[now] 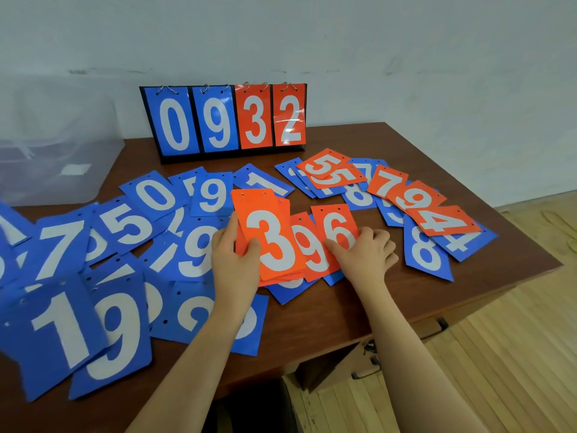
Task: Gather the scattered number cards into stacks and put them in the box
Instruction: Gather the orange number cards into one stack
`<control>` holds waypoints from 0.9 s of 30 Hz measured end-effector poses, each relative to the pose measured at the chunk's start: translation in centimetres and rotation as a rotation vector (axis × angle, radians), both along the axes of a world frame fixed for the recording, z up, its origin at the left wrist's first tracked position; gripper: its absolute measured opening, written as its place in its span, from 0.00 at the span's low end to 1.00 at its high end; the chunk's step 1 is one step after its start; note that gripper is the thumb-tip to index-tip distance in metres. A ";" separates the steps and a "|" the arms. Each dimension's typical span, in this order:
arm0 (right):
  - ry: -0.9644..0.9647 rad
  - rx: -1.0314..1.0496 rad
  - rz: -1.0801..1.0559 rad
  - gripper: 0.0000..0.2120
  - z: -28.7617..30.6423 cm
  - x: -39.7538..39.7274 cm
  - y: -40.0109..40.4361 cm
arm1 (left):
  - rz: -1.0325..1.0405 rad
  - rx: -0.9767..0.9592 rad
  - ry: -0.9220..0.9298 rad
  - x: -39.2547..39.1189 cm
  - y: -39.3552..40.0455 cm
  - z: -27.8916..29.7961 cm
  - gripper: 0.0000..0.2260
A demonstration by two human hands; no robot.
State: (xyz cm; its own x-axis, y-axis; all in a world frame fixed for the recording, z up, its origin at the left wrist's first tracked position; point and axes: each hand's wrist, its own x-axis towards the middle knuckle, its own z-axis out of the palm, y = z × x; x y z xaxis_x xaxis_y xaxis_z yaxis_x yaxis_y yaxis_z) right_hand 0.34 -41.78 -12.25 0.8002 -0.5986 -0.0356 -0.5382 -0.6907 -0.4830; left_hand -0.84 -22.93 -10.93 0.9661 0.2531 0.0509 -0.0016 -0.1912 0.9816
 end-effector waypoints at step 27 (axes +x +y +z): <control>-0.624 0.638 0.271 0.13 2.2 -4.2 8.1 | -0.060 -0.018 -0.072 -3.1 0.4 1.5 0.25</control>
